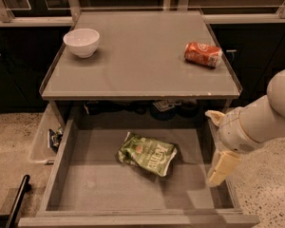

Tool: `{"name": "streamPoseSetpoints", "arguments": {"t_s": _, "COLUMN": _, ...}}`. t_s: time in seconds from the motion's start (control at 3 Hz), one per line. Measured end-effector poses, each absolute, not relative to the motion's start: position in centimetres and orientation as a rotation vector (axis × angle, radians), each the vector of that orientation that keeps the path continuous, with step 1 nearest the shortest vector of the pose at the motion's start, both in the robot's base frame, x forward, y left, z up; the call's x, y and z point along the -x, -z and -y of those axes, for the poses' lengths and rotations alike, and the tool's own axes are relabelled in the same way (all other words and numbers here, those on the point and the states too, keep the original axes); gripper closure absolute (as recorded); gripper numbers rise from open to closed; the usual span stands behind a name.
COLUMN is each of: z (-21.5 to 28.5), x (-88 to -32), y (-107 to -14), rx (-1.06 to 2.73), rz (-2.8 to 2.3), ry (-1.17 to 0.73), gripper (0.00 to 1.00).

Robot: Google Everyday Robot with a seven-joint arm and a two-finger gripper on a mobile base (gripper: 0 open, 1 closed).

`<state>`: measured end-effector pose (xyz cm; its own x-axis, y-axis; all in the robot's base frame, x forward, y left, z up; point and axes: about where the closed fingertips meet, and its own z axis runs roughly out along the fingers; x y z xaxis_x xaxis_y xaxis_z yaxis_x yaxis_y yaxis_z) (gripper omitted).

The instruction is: Pick green jalapeno chip bag from top drawer and place on counter

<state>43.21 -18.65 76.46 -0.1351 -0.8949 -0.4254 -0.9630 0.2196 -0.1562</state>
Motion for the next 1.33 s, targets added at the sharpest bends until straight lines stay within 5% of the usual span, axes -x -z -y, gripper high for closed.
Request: {"name": "streamPoseSetpoints", "arguments": {"t_s": 1.33, "z": 16.3, "x": -46.9, "y": -70.8, "rx": 1.604, "rz": -2.057, "ry": -0.314, "gripper": 0.00}}
